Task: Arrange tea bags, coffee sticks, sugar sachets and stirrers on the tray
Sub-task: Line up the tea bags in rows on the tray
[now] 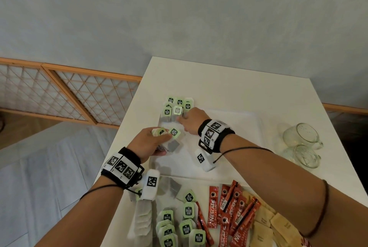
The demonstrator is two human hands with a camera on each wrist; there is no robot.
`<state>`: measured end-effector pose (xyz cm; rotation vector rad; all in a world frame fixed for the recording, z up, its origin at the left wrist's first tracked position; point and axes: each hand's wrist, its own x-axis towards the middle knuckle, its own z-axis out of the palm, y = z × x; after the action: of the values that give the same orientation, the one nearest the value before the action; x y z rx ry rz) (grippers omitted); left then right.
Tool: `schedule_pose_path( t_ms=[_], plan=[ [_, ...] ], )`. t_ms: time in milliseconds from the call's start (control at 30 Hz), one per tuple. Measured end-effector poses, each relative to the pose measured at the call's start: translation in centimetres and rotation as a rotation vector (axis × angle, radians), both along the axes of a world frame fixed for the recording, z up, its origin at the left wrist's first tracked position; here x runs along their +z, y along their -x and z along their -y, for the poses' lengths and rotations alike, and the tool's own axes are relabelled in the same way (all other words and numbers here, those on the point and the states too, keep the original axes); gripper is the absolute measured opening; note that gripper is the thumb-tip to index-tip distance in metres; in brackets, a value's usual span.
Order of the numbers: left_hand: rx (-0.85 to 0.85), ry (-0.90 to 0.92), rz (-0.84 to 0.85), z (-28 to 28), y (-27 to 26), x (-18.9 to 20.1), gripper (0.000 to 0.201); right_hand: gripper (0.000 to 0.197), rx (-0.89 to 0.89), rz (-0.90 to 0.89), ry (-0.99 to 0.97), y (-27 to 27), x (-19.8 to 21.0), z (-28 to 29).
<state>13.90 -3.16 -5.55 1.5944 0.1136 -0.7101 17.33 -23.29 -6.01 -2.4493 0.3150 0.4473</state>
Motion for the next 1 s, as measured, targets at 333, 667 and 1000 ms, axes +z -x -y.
schedule_pose_path(
  t_ms=[333, 667, 1000],
  plan=[
    [-0.067, 0.008, 0.040, 0.4, 0.6, 0.1, 0.016, 0.014, 0.195, 0.021, -0.377, 6.5, 2.5, 1.0],
    [-0.204, 0.082, -0.007, 0.7, 1.0, 1.0, 0.020, 0.015, -0.013, 0.050, -0.551, 7.5, 2.7, 1.7],
    [-0.224, -0.011, 0.074, 0.4, 0.8, 1.1, 0.017, 0.008, 0.044, 0.056, -0.503, 8.7, 2.5, 1.9]
  ],
)
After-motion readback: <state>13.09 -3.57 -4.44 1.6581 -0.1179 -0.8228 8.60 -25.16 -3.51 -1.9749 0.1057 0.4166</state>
